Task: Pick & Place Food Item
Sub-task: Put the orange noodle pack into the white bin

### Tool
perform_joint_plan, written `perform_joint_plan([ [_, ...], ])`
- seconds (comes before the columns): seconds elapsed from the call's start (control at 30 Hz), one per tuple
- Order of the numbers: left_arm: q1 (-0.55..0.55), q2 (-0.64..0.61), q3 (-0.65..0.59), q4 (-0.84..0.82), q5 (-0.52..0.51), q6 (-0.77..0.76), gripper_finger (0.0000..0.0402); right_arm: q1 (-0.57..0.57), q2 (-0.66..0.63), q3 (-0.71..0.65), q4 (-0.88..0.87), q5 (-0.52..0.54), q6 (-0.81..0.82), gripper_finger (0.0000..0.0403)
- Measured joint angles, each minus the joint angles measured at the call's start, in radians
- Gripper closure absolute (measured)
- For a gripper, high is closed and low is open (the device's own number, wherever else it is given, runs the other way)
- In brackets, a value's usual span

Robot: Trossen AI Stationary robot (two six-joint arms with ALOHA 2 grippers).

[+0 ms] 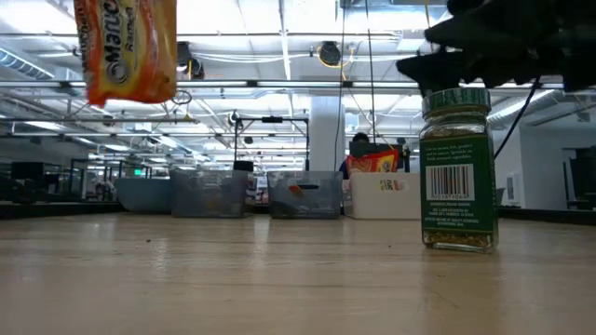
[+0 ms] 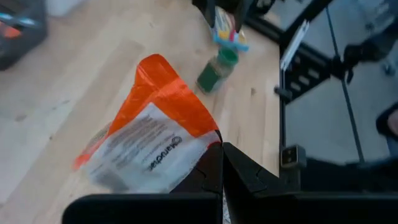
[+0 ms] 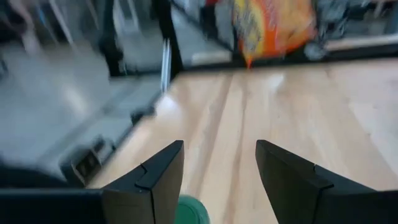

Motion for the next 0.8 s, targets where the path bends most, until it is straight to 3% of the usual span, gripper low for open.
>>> perform_joint_plan([
  [0.2,0.119,0.118,0.041,0.002,0.218,0.143,0.0401,-0.072,-0.006,0.251,-0.459,-0.088,-0.170,0.0209],
  [0.33,0.170,0.191,0.087,0.005,0.339,0.251,0.0401,-0.120,-0.007,0.336,-0.512,-0.116,-0.322,0.0209],
  [0.53,0.224,0.273,0.185,-0.028,0.483,0.388,0.0401,-0.204,-0.010,0.442,-0.597,-0.313,-0.437,0.0209],
  [0.67,0.253,0.323,0.266,-0.100,0.516,0.478,0.0401,-0.241,-0.009,0.495,-0.651,-0.324,-0.472,0.0209],
  [0.8,0.293,0.380,0.337,-0.195,0.511,0.563,0.0401,-0.273,0.025,0.531,-0.631,-0.427,-0.483,0.0209],
])
